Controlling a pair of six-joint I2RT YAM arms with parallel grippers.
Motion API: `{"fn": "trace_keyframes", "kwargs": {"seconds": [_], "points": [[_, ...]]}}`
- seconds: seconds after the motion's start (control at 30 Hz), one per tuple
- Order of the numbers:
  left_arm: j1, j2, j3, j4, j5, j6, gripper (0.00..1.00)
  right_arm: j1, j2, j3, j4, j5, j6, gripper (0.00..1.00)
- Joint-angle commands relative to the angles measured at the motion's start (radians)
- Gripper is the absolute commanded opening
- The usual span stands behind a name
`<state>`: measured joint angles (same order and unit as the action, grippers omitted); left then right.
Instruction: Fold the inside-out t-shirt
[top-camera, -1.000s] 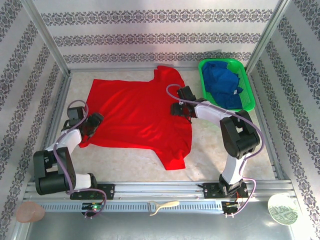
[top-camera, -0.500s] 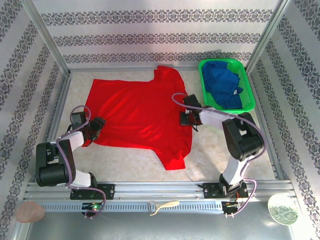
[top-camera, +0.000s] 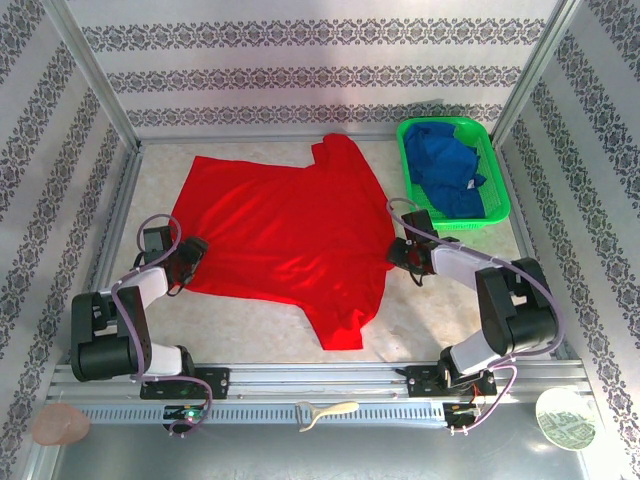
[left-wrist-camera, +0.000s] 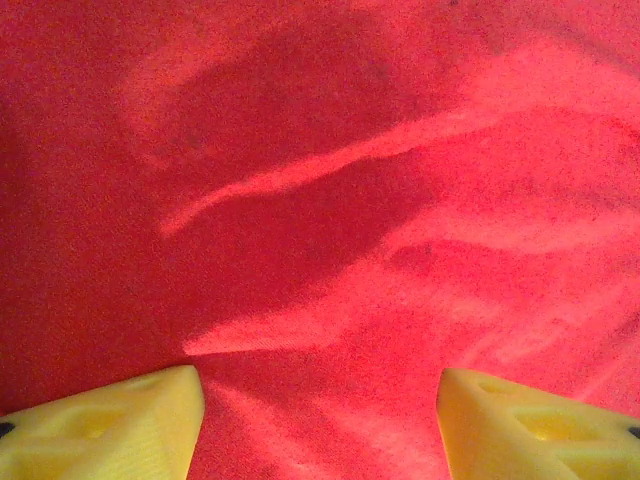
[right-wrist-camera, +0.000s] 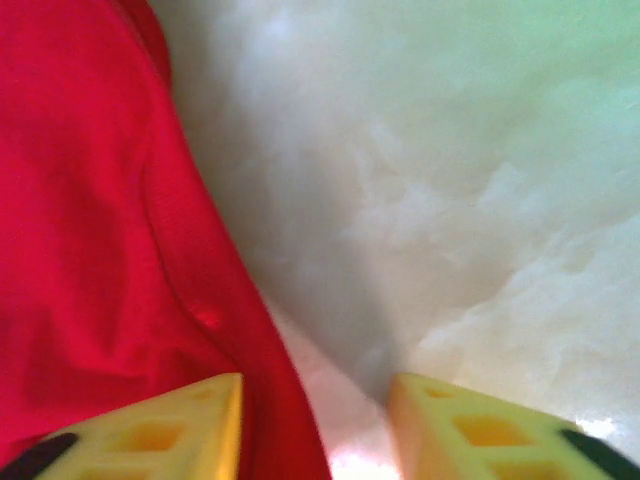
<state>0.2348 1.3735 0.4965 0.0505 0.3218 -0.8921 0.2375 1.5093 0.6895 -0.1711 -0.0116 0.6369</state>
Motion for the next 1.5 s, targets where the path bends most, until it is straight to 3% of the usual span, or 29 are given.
{"fn": "trace_keyframes", "kwargs": {"seconds": [0.0,0.17,0.33,0.47,0.73,0.77,0.9,0.93,1.23,1.3,1.33,1.47], "points": [[-0.005,-0.032,-0.037,-0.178,-0.077,0.004,0.65,-0.008,-0.101,0.004,-0.028,0.044,0.025,0.50],[-0.009,-0.176,-0.009,-0.237,-0.072,0.008,0.65,0.001,-0.149,0.096,-0.076,0.002,-0.035,0.49],[-0.022,-0.226,0.034,-0.262,-0.048,0.021,0.65,0.126,-0.115,0.163,-0.150,0.010,-0.054,0.52],[-0.028,-0.220,0.037,-0.260,-0.035,0.024,0.65,0.221,-0.162,0.064,-0.166,0.087,0.005,0.59],[-0.028,-0.158,-0.022,-0.196,-0.027,0.014,0.66,0.322,-0.292,-0.186,-0.097,0.087,0.165,0.56],[-0.028,-0.142,-0.028,-0.183,-0.025,0.010,0.66,0.327,-0.286,-0.195,-0.090,0.080,0.173,0.53],[-0.028,-0.091,-0.047,-0.155,-0.030,0.004,0.67,0.335,-0.314,-0.239,-0.092,0.068,0.198,0.02],[-0.028,-0.085,-0.053,-0.147,-0.031,0.000,0.67,0.334,-0.346,-0.257,-0.101,0.072,0.207,0.00],[-0.027,-0.106,-0.063,-0.160,-0.048,-0.008,0.67,0.325,-0.773,-0.484,-0.250,0.044,0.423,0.00],[-0.027,-0.121,-0.053,-0.183,-0.049,-0.004,0.67,0.324,-0.854,-0.490,-0.308,0.029,0.444,0.35],[-0.028,-0.134,-0.045,-0.195,-0.052,-0.001,0.67,0.324,-0.890,-0.485,-0.343,0.033,0.447,0.41],[-0.028,-0.205,-0.020,-0.245,-0.044,0.011,0.67,0.294,-0.989,-0.387,-0.433,0.089,0.394,0.48]]}}
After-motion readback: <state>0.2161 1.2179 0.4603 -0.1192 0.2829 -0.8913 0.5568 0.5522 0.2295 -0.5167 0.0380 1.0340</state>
